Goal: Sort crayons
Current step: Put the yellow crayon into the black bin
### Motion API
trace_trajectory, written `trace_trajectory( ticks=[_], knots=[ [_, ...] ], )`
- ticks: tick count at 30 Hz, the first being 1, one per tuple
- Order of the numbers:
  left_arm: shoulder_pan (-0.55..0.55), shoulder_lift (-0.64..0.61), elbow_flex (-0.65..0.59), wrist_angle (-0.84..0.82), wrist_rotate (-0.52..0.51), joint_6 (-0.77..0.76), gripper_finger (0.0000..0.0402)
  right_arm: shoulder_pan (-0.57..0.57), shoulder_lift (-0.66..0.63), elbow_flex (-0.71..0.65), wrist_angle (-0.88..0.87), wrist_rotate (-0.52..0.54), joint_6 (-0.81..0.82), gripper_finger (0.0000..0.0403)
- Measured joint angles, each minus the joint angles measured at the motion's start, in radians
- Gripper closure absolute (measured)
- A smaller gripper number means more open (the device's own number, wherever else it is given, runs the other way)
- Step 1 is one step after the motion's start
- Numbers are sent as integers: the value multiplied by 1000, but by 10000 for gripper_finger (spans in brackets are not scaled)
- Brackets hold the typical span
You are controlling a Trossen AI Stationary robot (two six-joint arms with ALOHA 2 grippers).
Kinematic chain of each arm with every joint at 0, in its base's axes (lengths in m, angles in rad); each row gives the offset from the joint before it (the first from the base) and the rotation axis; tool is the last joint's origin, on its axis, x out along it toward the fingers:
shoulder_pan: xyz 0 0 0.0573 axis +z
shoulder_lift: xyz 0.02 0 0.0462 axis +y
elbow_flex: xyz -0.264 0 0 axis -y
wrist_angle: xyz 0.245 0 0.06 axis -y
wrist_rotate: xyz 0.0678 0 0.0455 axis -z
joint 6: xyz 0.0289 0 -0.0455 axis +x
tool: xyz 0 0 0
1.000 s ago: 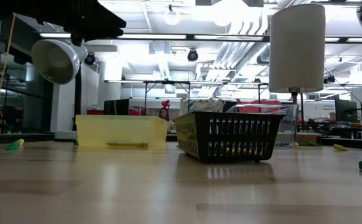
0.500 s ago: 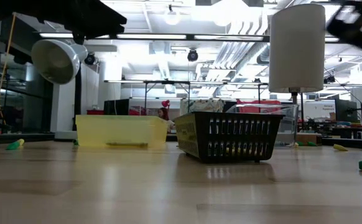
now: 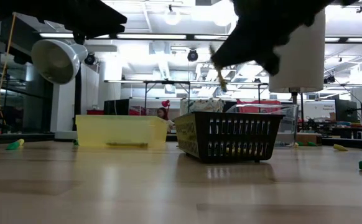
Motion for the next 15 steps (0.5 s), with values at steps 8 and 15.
trace_trajectory(
  ticks=[8, 15],
  knots=[
    [0, 0, 0, -8, 0, 52, 247, -139, 26, 0, -10, -217, -81, 402],
    [7, 0, 0, -4, -8, 96, 247, -186, 30, 0, -98, -362, 94, 402]
  ],
)
